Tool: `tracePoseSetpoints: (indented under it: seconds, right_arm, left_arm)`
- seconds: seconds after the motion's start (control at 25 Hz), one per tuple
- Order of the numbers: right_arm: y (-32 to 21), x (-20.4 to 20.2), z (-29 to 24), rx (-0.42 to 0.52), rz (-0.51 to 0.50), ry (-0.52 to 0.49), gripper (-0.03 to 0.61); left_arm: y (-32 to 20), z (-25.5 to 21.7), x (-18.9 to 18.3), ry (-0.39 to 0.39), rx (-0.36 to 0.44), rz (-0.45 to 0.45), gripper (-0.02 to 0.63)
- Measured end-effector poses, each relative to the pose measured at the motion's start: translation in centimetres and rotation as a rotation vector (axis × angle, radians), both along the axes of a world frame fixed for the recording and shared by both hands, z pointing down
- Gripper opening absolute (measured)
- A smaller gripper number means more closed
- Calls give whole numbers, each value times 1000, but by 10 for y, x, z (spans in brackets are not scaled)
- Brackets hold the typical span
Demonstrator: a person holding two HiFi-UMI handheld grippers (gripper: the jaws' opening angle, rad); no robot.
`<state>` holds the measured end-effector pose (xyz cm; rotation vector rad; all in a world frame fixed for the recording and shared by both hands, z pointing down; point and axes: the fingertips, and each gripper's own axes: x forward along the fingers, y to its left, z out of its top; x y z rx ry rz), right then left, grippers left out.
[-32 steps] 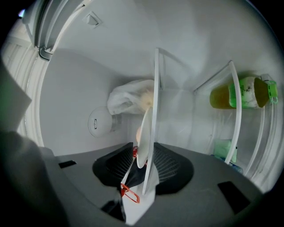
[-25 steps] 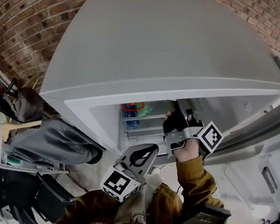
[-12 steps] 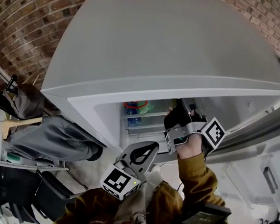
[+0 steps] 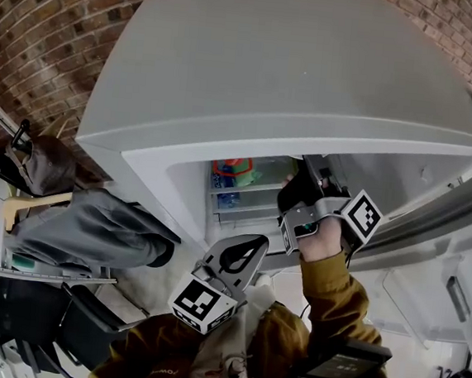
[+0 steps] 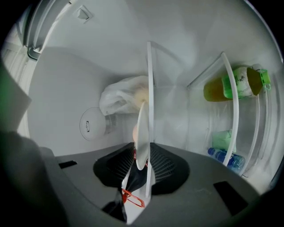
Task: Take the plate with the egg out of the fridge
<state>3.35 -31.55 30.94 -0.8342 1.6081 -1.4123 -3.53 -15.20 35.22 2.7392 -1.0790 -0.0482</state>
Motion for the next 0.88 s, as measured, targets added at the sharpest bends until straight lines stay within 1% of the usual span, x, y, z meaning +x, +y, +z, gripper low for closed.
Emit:
tracePoseSetpoints:
  seconds: [0.08, 0.16, 0.48, 0.88]
  right_arm:
    - [0, -1, 1, -5, 4, 4, 89]
    - [0, -1, 0, -11, 10, 6, 74]
    - [2, -1, 2, -70, 20, -15, 60]
    - [1, -4, 0, -124, 19, -23, 38]
  left_arm:
    - [1, 0, -1, 1, 0, -1, 8]
    - [2, 0, -3, 2, 3, -1, 8]
    - [9, -1, -6, 8, -10, 4, 8]
    - [14, -6, -9, 13, 2, 6, 8]
